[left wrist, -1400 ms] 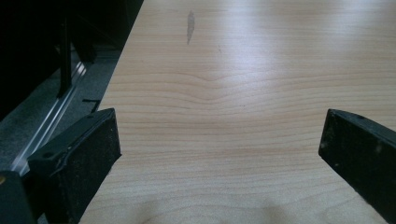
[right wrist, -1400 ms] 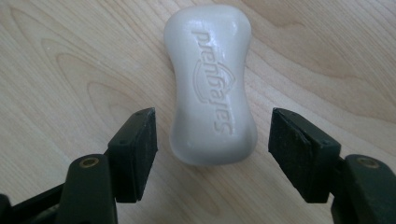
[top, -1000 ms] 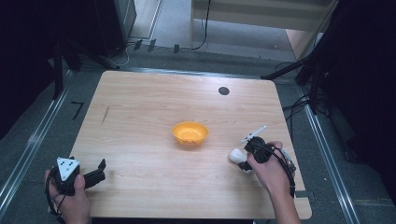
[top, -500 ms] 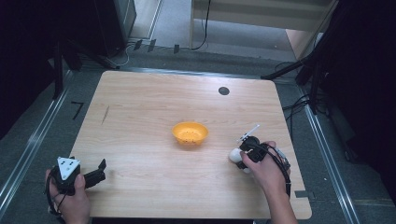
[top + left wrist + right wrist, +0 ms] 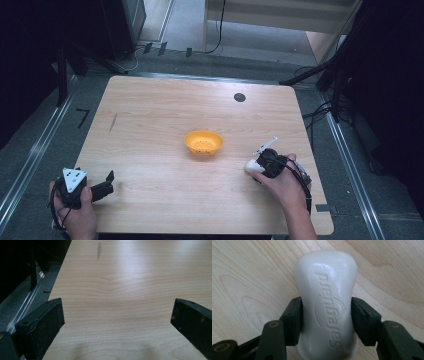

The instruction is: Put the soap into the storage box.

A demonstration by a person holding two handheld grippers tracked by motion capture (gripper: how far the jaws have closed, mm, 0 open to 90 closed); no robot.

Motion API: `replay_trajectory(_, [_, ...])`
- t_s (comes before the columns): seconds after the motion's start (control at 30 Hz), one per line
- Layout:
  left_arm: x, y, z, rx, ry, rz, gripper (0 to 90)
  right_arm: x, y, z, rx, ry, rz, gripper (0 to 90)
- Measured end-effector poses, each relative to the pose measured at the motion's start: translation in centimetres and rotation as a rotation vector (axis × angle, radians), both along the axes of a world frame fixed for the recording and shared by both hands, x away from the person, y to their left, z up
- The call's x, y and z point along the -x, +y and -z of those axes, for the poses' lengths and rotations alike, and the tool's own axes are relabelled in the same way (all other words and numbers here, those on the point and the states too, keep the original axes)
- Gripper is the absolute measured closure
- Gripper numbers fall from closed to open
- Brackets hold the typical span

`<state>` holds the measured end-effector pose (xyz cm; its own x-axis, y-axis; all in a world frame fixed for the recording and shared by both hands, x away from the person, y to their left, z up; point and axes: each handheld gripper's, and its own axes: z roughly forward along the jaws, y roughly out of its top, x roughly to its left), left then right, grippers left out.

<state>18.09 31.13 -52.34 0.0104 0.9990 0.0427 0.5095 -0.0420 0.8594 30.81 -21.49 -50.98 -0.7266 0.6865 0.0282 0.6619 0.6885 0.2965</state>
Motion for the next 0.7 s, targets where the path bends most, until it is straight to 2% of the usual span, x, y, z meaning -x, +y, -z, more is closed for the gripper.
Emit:
replay_trajectory(0.13, [0.0,0.0,0.0,0.000,0.001,0.001,0.0,-0.2,0.3,-0.1,0.014,0.014,0.009,48.5])
replay_trajectory(0.27, [0.1,-0.2,0.0,-0.021,-0.009,0.003,0.0,-0.2,0.2,-0.1,0.011,0.012,0.000,48.9])
replay_trajectory(0.3, [0.1,-0.6,0.0,-0.047,-0.015,0.006,0.0,-0.1,0.1,-0.1,0.002,0.003,-0.001,49.1])
replay_trajectory(0.37, [0.1,-0.7,0.0,-0.058,-0.020,0.010,0.0,-0.1,0.0,0.0,-0.003,-0.003,-0.003,49.3])
replay_trajectory(0.4, [0.0,-1.0,0.1,-0.085,-0.016,0.018,0.0,0.0,-0.1,0.0,-0.013,-0.010,-0.008,49.5])
replay_trajectory(0.47, [0.0,-1.1,0.1,-0.093,-0.018,0.024,0.0,0.0,-0.2,-0.1,-0.017,-0.009,-0.020,49.9])
replay_trajectory(0.5, [0.0,-1.1,0.1,-0.093,-0.018,0.024,0.0,0.0,-0.2,-0.1,-0.017,-0.009,-0.020,49.9])
replay_trajectory(0.6, [0.0,-0.7,0.0,-0.056,-0.026,0.014,0.0,0.1,-0.5,-0.2,-0.035,-0.021,-0.026,50.6])
replay_trajectory(0.7, [0.1,-0.5,0.0,-0.031,-0.028,0.009,0.0,0.1,-0.5,-0.6,-0.019,-0.034,-0.044,50.9])
